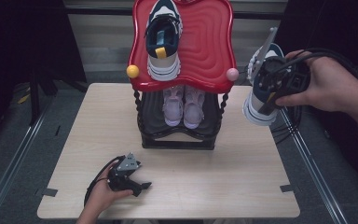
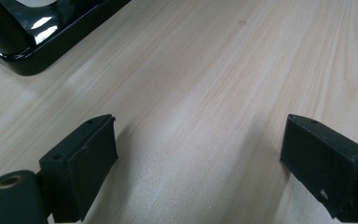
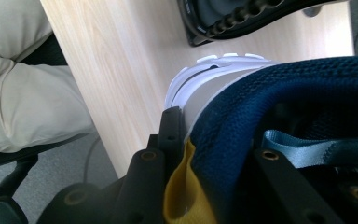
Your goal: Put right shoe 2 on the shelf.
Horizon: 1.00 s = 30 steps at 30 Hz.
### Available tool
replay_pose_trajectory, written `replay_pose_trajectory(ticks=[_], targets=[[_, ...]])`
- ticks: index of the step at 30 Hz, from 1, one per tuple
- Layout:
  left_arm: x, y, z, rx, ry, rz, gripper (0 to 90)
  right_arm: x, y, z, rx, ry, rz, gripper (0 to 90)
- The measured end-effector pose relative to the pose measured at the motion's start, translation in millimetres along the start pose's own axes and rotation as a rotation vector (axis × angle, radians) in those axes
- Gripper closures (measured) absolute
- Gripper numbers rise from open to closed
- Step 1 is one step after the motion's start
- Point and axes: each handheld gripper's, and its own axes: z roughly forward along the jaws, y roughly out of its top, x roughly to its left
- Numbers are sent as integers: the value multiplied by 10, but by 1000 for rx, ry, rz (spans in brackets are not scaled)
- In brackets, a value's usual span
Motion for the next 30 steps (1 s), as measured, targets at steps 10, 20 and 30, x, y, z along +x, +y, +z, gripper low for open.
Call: replay_pose_trajectory(ticks=[10, 20, 30], targets=[[2, -1, 3, -6, -2, -1, 99, -64, 241, -471, -39, -74, -24, 741], [1, -2, 3, -5, -2, -1, 99, -135, 624, -666, -70, -133, -61, 744], [-1, 0, 1, 0, 2, 0, 98, -212, 988, -582, -76, -134, -110, 743]])
